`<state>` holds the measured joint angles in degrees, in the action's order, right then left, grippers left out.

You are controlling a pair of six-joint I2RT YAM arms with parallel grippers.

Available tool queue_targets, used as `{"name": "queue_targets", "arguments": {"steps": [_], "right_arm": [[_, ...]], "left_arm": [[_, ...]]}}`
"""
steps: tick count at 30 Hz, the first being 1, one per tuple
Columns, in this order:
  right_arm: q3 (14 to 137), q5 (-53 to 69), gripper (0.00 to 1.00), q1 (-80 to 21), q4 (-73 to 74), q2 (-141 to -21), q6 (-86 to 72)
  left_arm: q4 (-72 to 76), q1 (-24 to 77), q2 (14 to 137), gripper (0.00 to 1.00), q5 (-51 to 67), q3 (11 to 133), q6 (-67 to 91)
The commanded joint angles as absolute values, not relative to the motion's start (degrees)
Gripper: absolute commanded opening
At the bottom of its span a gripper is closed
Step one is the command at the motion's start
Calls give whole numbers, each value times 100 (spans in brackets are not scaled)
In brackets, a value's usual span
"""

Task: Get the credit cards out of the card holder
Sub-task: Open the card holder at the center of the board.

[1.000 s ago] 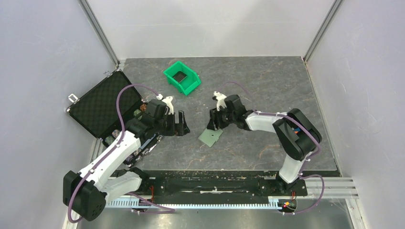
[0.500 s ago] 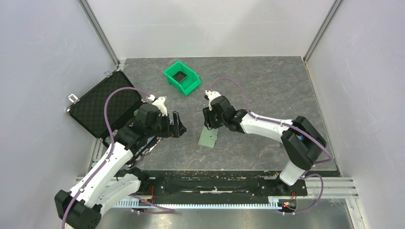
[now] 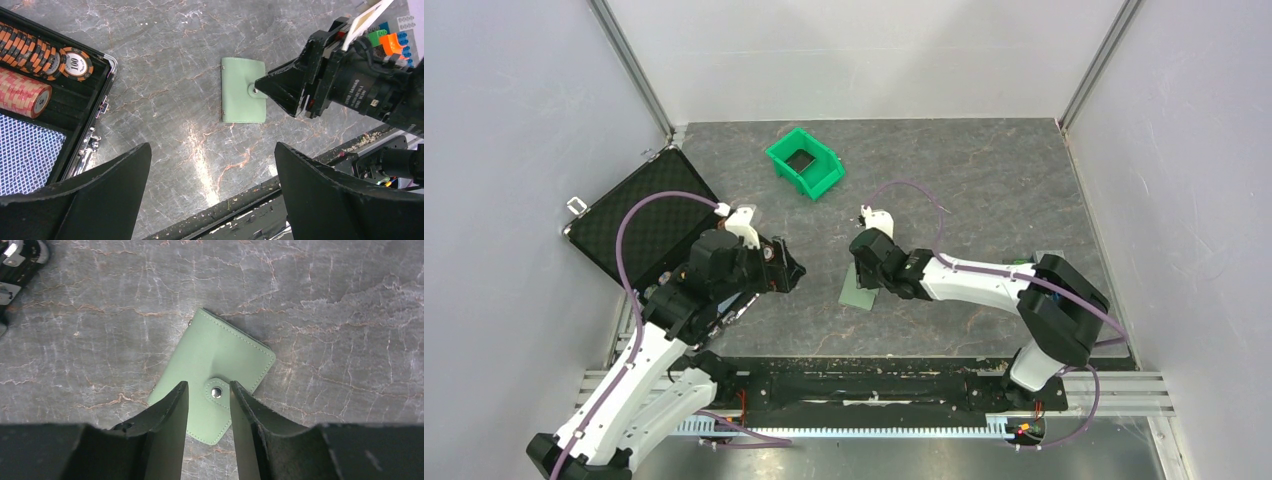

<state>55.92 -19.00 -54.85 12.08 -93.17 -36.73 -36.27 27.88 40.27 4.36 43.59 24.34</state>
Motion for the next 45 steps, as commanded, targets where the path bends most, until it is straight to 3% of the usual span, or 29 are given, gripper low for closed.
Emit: {"name": "queue_targets", "arguments": {"steps": [1, 21, 29, 45], "right_arm": [[5891, -2450, 38, -5629, 1457, -9530, -4119], [6301, -3078, 32, -6030, 2193, -10371, -4385], [6045, -3116, 0, -6039, 1958, -10158, -4312], [4577, -2471, 0, -6022, -242, -8571, -3194]], "left_arm": [[-3595, 2813, 3864, 100, 316, 4314, 2233], [-3595, 2817, 3728, 100, 358, 4289, 2224], [-3595, 2813, 3776, 100, 334, 4280, 2224], [-3603, 2830, 4242, 98, 517, 4270, 2366]]}}
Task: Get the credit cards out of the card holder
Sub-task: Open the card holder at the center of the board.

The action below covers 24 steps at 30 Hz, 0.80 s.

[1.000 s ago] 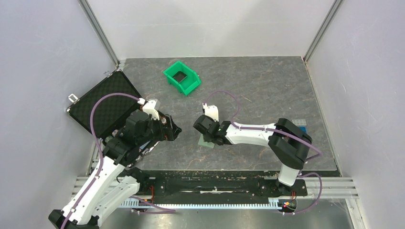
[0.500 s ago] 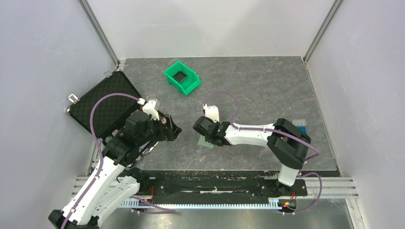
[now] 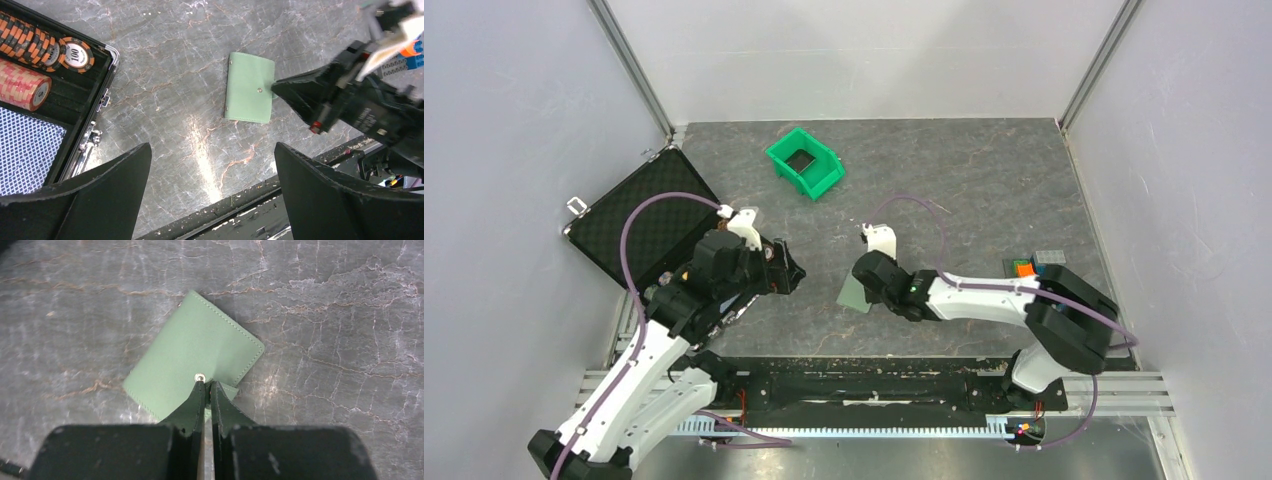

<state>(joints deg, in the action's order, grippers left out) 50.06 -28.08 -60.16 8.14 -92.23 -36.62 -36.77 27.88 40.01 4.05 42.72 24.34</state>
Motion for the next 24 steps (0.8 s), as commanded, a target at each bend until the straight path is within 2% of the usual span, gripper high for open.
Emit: {"name": "queue_targets", "arguments": {"steps": [1, 9, 24], "right_arm": [[4394, -2304, 0, -6018, -494, -8417, -3124], [3381, -1558, 0, -5896, -1364, -7349, -2887], [2607, -933, 0, -5681, -2098, -6247, -2890]], "left_arm": [[-3604, 2824, 4349, 98, 616, 4284, 2400], [-3233, 2899, 5290, 94, 1373, 4196, 2860], [-990, 4236, 6390, 96, 1262, 3674, 3547]]}}
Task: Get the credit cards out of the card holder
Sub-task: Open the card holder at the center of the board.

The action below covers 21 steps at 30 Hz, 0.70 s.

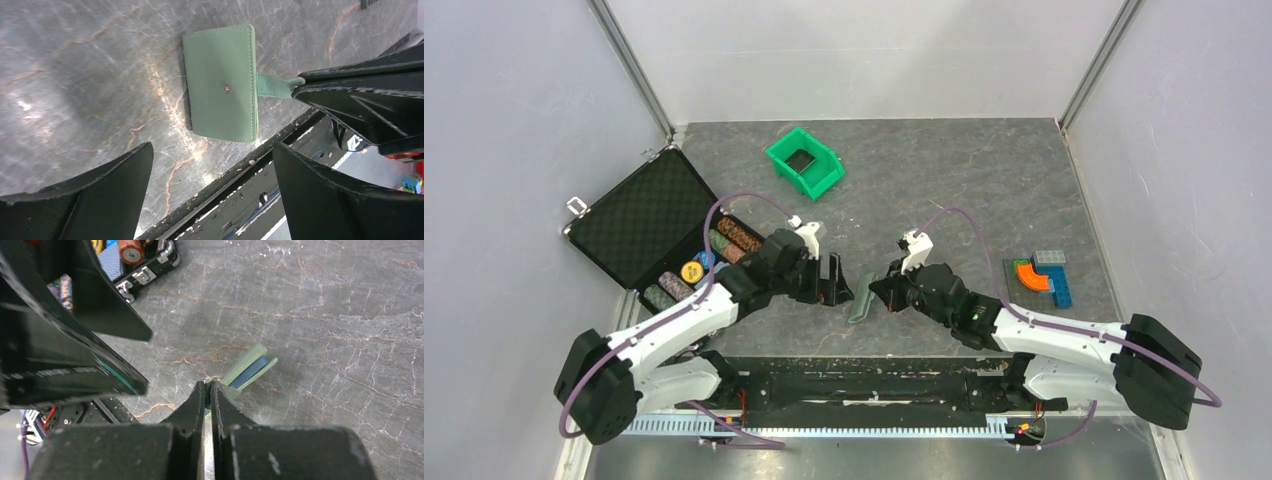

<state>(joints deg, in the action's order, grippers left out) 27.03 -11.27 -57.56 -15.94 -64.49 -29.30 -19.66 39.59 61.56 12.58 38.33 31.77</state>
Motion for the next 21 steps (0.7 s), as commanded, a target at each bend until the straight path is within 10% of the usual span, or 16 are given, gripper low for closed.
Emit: {"name": "queue_targets", "arguments": {"steps": [1, 21], "right_arm": [[2587, -890, 0, -5663, -2116, -6234, -2899], [2265, -472, 0, -5489, -2441, -5996, -3123]], "left_arm": [[-889, 4280, 6466, 96, 1230, 3646, 3570], [-388, 4474, 6966, 93, 1052, 3477, 3637]]}}
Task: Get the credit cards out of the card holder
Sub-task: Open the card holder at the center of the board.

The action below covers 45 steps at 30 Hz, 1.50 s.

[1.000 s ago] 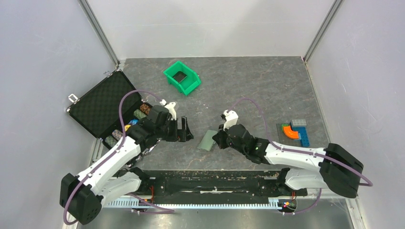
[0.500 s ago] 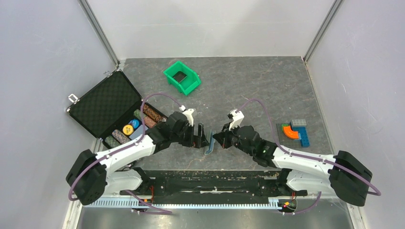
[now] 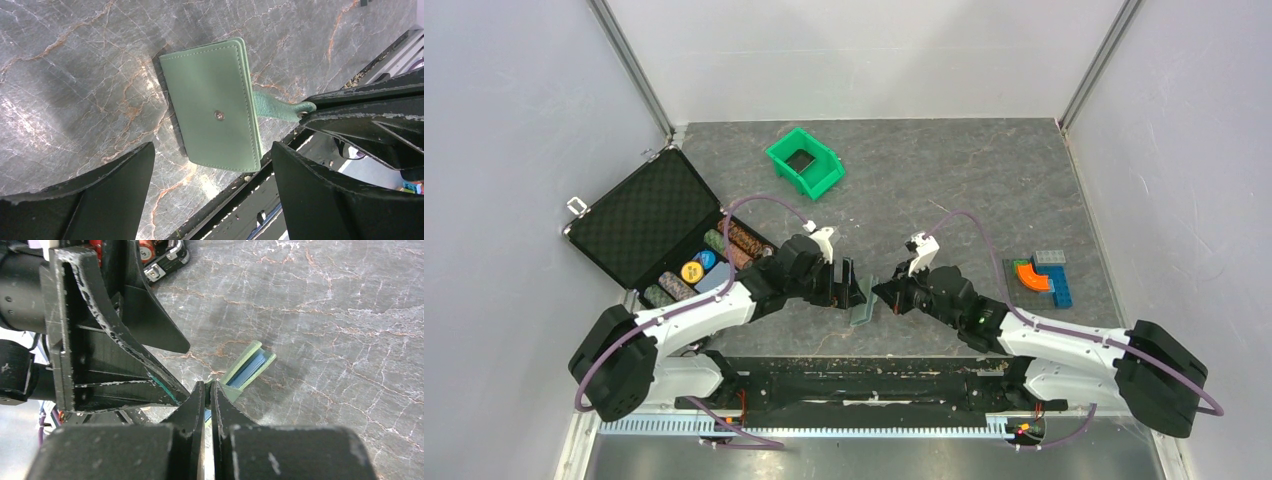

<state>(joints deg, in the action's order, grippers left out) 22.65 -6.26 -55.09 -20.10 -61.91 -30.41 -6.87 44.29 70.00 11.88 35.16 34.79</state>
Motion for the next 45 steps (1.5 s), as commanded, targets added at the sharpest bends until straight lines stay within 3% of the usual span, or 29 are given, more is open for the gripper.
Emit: {"name": "queue_targets", "arguments": {"steps": [1, 8, 15, 24, 27, 30, 31, 35, 42, 45], "right_arm": [[2280, -439, 0, -5491, -2453, -5987, -3133], [2338, -356, 0, -5485, -2494, -6077, -3214], [2294, -334, 0, -5486, -2542, -6065, -3284], [1981, -687, 1, -5216, -2120, -5879, -3164], [1803, -793, 7, -4996, -1907, -5785, -3186], [1781, -769, 20, -4725, -1552, -5736, -3185], [1840, -749, 23, -4659, -1362, -5711, -3153], [2211, -746, 35, -4637, -708, -5548, -2842], [2440, -40, 47, -4633, -722, -5518, -2823], [2260, 398, 48, -4631, -1131, -5775, -3095]], "left_arm": [[-379, 4469, 6954, 93, 1051, 3461, 3647], [-316, 4482, 7035, 92, 1151, 3423, 3695], [-378, 4482, 7207, 85, 1160, 3454, 3607], [-760, 4482, 7201, 38, 897, 3482, 3455], [-773, 4482, 7186, 24, 897, 3462, 3446], [-773, 4482, 7240, 4, 972, 3464, 3439], [-778, 4482, 7262, 2, 999, 3470, 3441], [-747, 4480, 7289, 2, 1046, 3441, 3453], [-720, 4478, 7262, 3, 966, 3359, 3553], [-746, 4482, 7243, 14, 902, 3275, 3667]]}}
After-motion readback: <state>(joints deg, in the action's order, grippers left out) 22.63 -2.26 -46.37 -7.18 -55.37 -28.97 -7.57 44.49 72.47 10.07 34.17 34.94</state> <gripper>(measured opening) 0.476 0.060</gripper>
